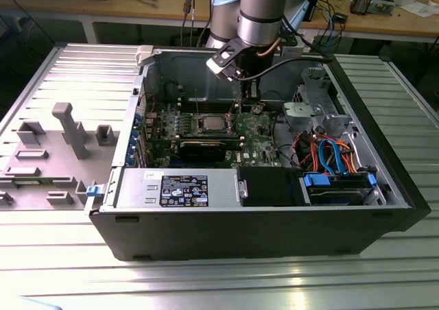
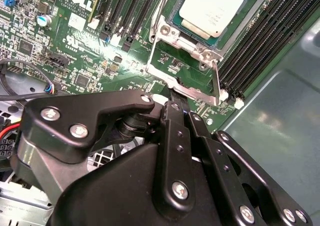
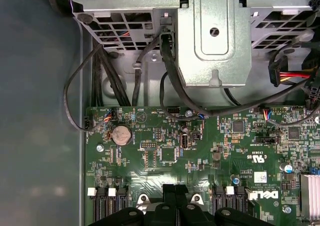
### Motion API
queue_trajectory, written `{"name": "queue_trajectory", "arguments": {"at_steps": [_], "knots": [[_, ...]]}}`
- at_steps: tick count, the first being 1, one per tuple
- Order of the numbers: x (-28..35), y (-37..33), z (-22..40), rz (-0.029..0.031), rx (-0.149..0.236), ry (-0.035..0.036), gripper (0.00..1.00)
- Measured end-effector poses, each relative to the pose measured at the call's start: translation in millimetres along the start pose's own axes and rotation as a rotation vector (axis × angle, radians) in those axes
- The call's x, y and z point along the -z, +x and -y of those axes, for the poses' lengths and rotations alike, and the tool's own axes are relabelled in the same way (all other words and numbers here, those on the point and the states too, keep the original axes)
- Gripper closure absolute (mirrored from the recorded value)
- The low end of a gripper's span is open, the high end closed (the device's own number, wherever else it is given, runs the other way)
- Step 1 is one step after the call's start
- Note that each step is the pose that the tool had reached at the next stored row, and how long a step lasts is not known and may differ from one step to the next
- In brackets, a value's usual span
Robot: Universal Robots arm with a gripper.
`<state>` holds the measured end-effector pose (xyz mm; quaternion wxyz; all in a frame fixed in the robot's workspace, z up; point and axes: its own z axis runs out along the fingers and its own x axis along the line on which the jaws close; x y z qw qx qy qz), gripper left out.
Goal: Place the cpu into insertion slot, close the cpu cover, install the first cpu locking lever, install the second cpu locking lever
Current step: 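Close the cpu cover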
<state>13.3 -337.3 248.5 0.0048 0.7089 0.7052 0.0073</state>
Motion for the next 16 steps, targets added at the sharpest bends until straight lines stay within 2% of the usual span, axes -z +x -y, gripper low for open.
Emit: {"name": "queue_trajectory", "arguments": {"at_steps": [16], "knots": [[0.1,0.0,5.2,0.0000,0.000,0.0000,0.89]]}}
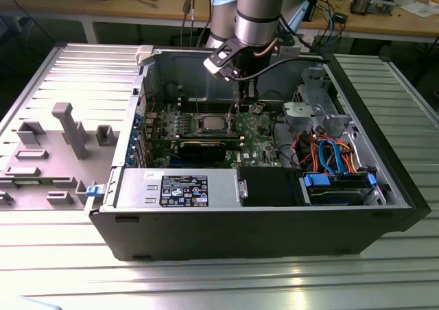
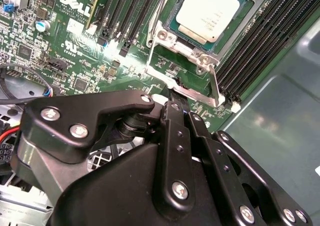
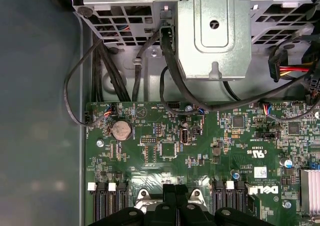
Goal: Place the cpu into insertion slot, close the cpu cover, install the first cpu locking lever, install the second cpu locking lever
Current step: 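Close the cpu cover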
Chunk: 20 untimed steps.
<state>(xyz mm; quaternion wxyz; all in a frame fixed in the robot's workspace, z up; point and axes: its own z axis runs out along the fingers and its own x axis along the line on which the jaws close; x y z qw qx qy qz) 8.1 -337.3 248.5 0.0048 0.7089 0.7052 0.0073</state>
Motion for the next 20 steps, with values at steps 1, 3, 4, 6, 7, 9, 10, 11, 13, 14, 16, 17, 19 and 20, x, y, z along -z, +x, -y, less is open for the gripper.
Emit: {"name": "queue_trajectory", "arguments": {"at_steps": [1,3,4,6,7,9,10,11,13,14,16,17,19,20], "knots": [[0.0,0.0,0.5,0.0000,0.000,0.0000,0.89],[0.0,0.0,1.3,0.0000,0.000,0.0001,0.89],[0.0,0.0,1.8,0.0000,0.000,0.0000,0.89],[0.0,0.0,4.0,0.0000,0.000,0.0000,0.89],[0.0,0.0,4.3,0.0000,0.000,0.0000,0.89],[0.0,0.0,5.4,0.0000,0.000,0.0000,0.89],[0.0,0.0,6.0,0.0000,0.000,0.0000,0.89],[0.0,0.0,6.7,0.0000,0.000,0.0000,0.89],[0.0,0.0,7.5,0.0000,0.000,0.0000,0.89],[0.0,0.0,8.3,0.0000,0.000,0.0000,0.89],[0.0,0.0,9.1,0.0000,0.000,0.0000,0.89],[0.0,0.0,9.7,0.0000,0.000,-0.0001,0.89],[0.0,0.0,10.8,0.0000,0.000,0.0000,0.89],[0.1,0.0,11.4,0.0000,0.000,0.0000,0.89]]}}
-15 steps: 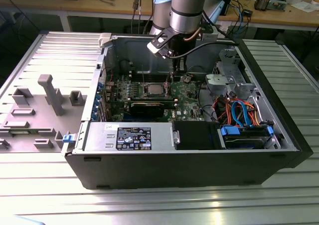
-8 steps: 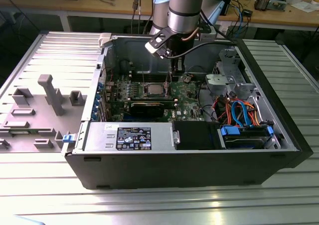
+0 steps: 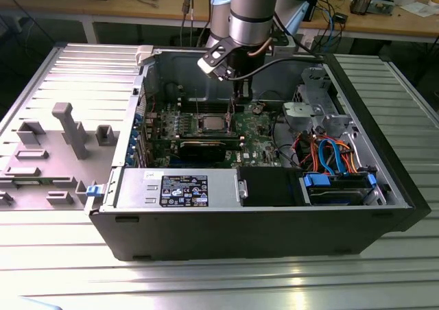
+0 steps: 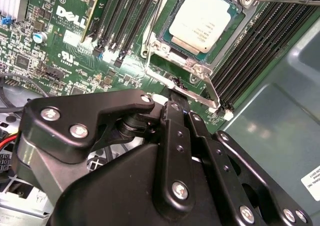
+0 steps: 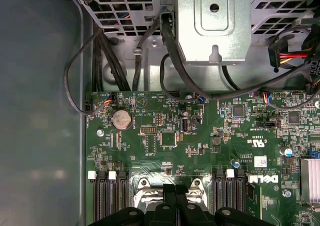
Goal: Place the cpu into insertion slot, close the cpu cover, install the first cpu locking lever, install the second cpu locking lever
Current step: 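Close the cpu cover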
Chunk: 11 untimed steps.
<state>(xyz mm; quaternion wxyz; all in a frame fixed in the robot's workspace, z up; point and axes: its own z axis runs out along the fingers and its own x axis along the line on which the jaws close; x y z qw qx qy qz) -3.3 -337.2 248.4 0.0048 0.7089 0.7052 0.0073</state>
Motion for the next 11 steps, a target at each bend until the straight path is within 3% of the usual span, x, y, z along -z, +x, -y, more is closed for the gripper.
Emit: {"name": "queue_trajectory", "arguments": {"at_steps": [11], "knots": [[0.0,0.0,5.9,0.0000,0.000,0.0000,0.89]]}}
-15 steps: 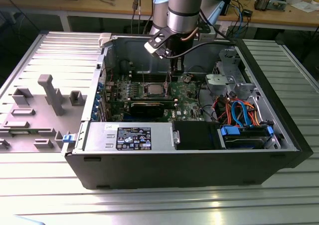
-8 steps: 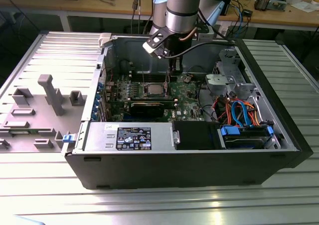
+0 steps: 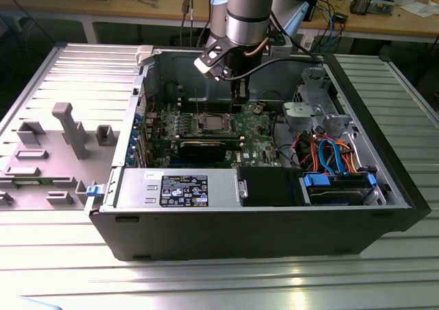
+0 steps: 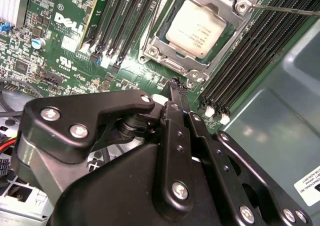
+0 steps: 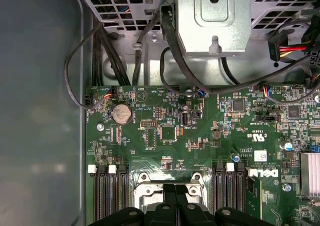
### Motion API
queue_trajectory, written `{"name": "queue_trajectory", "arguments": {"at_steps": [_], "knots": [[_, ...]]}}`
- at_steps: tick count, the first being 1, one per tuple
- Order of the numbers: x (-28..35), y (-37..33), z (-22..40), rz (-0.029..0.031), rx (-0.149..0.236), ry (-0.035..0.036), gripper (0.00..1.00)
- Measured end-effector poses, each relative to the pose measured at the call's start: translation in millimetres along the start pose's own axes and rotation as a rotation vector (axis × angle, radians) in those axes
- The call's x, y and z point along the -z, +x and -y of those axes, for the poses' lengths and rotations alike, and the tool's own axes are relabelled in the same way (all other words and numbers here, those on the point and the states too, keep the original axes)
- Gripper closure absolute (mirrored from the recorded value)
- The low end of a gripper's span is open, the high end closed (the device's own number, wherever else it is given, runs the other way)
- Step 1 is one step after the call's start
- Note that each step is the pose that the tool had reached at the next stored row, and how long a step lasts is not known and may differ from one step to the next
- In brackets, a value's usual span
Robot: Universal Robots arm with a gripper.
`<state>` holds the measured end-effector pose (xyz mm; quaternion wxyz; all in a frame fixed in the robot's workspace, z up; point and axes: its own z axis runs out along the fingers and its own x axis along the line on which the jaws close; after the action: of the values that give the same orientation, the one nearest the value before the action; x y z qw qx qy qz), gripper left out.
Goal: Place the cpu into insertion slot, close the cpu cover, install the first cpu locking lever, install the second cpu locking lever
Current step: 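Close the cpu cover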
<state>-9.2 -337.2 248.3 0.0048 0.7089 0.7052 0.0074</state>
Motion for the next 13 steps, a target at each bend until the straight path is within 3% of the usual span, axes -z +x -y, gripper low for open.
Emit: {"name": "queue_trajectory", "arguments": {"at_steps": [13], "knots": [[-0.3,0.0,1.1,-0.0009,0.000,0.0001,0.89]]}}
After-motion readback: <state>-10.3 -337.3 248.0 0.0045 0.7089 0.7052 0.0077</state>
